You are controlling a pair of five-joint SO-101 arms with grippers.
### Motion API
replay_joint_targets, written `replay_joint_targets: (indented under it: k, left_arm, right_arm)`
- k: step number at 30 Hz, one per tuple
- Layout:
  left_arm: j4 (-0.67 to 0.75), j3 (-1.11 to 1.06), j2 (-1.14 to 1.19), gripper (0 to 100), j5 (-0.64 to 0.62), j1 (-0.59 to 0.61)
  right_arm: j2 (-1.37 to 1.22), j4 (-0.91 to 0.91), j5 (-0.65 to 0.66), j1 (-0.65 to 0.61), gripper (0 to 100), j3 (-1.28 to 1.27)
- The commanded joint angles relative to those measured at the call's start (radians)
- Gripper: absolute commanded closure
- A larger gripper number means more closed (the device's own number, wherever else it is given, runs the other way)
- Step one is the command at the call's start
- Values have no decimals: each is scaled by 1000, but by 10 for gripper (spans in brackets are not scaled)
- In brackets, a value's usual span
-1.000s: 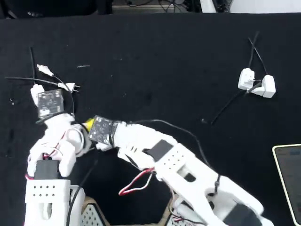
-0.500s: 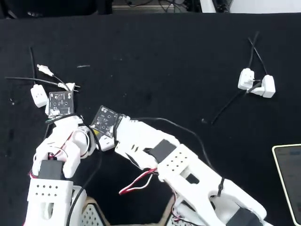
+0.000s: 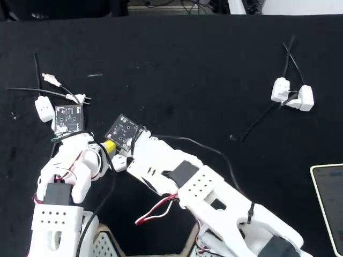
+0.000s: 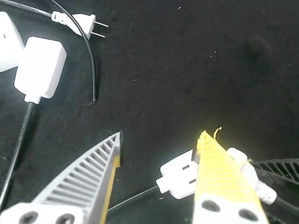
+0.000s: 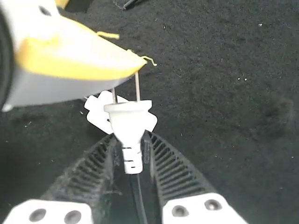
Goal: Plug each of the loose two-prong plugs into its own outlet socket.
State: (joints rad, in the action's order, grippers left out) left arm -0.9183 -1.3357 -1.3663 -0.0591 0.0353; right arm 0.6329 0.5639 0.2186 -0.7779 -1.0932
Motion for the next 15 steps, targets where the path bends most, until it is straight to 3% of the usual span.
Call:
replay_joint_targets:
  k: [1, 15]
  left_arm:
    - [6, 1, 6, 737, 11, -15]
    - [8, -25, 0, 737, 46, -13]
  right_arm:
    - [50, -38, -38, -21, 988, 33]
    - [237, -11, -66, -54, 988, -38]
